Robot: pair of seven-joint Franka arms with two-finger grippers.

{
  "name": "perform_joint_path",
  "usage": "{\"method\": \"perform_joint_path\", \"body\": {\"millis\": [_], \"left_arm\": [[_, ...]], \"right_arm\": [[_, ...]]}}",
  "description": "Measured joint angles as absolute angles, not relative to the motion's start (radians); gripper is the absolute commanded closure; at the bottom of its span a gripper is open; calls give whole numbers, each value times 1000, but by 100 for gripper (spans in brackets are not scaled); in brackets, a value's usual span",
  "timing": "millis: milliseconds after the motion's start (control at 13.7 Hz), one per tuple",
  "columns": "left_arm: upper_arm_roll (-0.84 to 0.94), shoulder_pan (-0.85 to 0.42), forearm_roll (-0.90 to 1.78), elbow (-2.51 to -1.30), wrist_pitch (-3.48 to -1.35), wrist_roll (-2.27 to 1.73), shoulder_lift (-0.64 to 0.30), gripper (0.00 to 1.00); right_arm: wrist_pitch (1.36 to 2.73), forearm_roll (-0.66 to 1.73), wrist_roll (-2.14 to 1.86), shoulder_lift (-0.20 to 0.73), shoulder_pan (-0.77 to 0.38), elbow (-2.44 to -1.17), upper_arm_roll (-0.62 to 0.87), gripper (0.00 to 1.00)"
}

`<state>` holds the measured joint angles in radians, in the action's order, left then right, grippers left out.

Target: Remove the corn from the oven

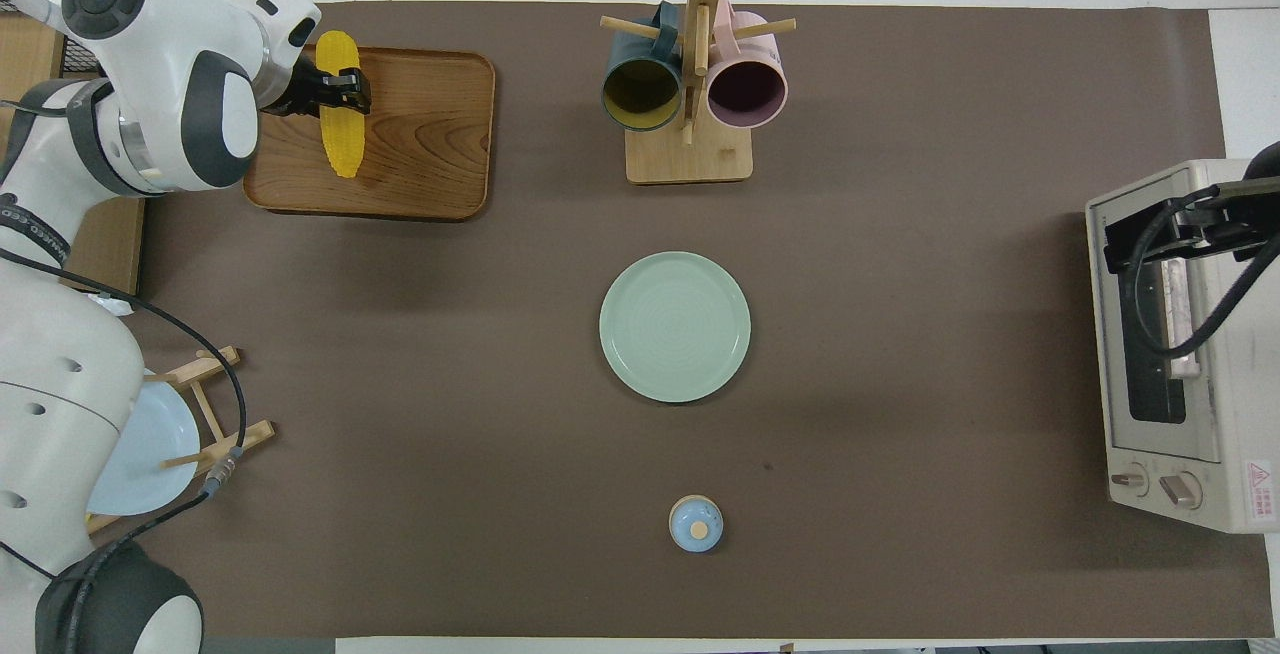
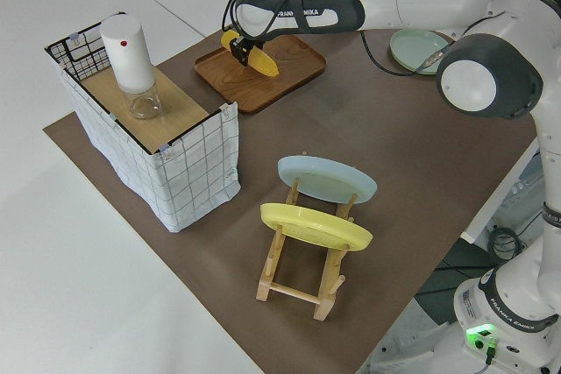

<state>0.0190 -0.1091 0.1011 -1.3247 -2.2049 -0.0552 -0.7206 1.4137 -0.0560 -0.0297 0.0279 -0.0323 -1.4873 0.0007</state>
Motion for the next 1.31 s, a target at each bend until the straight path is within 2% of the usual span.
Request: {"method": "perform_joint_path", "body": {"millis": [291, 510, 1312], "left_arm": [[16, -108, 100, -1326, -2193, -36, -716, 0], [16, -106, 100, -1322, -2142, -36, -677, 0], [-22, -77, 57, -1321, -1607, -39, -294, 0]], "right_arm": [[1414, -56, -30, 28, -32, -1487, -2, 0], [1414, -56, -30, 28, -32, -1487, -6, 0], [1414, -56, -32, 28, -18, -1487, -9, 0]]}}
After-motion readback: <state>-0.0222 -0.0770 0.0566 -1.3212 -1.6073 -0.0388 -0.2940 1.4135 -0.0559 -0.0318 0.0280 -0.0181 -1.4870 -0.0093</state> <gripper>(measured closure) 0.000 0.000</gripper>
